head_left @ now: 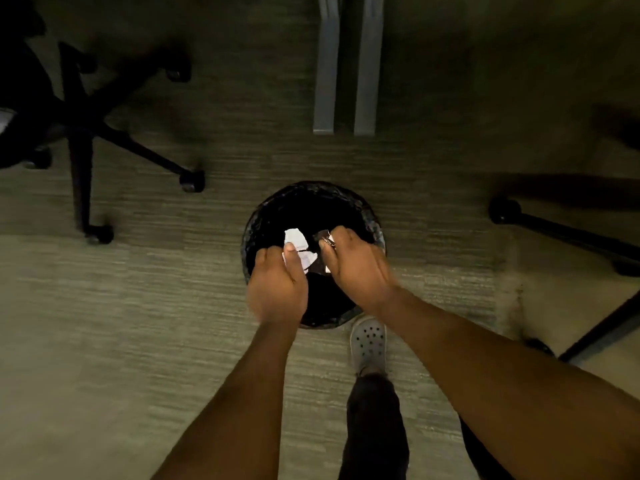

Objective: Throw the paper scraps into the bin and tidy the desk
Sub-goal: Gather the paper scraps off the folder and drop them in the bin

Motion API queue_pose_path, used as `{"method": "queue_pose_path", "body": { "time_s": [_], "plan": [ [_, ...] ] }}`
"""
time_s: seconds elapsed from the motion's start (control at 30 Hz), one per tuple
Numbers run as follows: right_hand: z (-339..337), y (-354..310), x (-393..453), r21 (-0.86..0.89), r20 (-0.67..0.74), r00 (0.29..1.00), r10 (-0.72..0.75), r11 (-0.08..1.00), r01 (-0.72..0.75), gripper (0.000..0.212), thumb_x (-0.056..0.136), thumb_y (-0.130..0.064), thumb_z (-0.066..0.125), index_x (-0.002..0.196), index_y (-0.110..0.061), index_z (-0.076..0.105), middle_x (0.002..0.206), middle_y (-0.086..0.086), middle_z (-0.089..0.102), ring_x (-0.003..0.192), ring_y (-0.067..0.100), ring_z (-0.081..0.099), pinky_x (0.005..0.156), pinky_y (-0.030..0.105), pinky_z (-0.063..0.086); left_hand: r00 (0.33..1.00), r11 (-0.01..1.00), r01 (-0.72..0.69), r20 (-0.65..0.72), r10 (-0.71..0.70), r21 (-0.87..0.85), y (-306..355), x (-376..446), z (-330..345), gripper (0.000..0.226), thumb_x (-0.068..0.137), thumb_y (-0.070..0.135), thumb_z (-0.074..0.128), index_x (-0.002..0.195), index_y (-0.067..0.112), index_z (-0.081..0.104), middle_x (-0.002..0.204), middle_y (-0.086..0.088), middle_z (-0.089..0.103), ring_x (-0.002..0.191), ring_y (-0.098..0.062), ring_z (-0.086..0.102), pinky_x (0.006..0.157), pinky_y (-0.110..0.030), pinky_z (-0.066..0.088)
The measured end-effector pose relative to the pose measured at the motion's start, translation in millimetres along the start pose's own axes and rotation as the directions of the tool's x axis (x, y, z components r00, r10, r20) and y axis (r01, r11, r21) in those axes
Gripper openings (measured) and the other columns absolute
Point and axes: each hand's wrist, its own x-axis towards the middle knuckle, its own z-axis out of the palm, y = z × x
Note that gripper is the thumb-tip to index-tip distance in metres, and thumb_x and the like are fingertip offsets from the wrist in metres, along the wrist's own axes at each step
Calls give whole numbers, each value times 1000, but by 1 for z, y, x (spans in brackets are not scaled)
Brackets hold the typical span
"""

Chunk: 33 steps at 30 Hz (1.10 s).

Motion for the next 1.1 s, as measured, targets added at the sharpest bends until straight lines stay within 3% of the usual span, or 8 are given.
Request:
{"method": "queue_pose_path", "body": {
  "time_s": [0.1,0.17,0.23,0.3,0.37,0.47,0.87,1.1],
  "plan": [
    [16,1,10,-79,38,998,42,996,-39,51,100,-50,25,112,-8,51,107,18,57,83,42,62,59,38,37,993,1000,6,117,-6,1,-13,6,12,62,96,48,21,105,4,64,107,-15,63,93,-35,59,66,-35,37],
    [22,3,13,-187,95,993,75,981,-56,54,101,-52,27,125,-10,49,120,16,53,100,38,57,70,41,42,979,998,-11,204,-3,68,-19,7,17,63,96,49,19,125,10,60,126,-13,60,111,-35,56,83,-42,44],
    [25,6,12,-306,175,976,126,950,-68,60,100,-55,25,143,-15,36,143,14,42,126,37,43,95,49,40,953,972,-98,300,31,213,-27,4,21,69,95,52,13,141,14,47,147,-10,47,135,-32,40,107,-46,31],
    [26,10,8,-343,229,961,158,937,-72,66,99,-57,21,152,-19,21,160,10,21,145,33,18,113,51,24,935,943,-180,347,76,278,-35,-3,24,70,96,53,9,150,15,33,159,-6,28,147,-26,18,118,-44,12],
    [25,14,3,-367,262,957,129,930,-25,68,99,-58,17,155,-20,13,164,7,7,149,28,2,119,49,12,933,938,-200,347,95,282,-42,-9,24,68,98,51,6,153,15,23,163,-4,14,150,-21,5,121,-42,3],
    [22,16,-5,-381,280,956,85,924,29,67,100,-57,14,155,-20,12,164,6,2,150,25,-3,121,46,6,937,937,-196,337,92,290,-46,-17,22,65,100,50,6,154,16,17,164,-2,6,150,-18,-2,121,-42,2],
    [-9,17,-27,-302,228,970,90,953,-18,72,98,-59,10,154,-15,19,164,8,8,150,24,1,121,43,5,930,941,-229,343,135,249,-19,-32,5,69,98,53,1,154,15,19,163,0,8,150,-17,-1,121,-39,1],
    [-66,15,-56,-249,80,991,103,965,-80,66,101,-56,18,151,-14,26,162,8,17,149,22,9,121,40,3,911,939,-322,308,273,120,44,-41,-14,68,99,53,7,152,14,28,162,-1,14,150,-16,1,121,-39,2]
  ]
}}
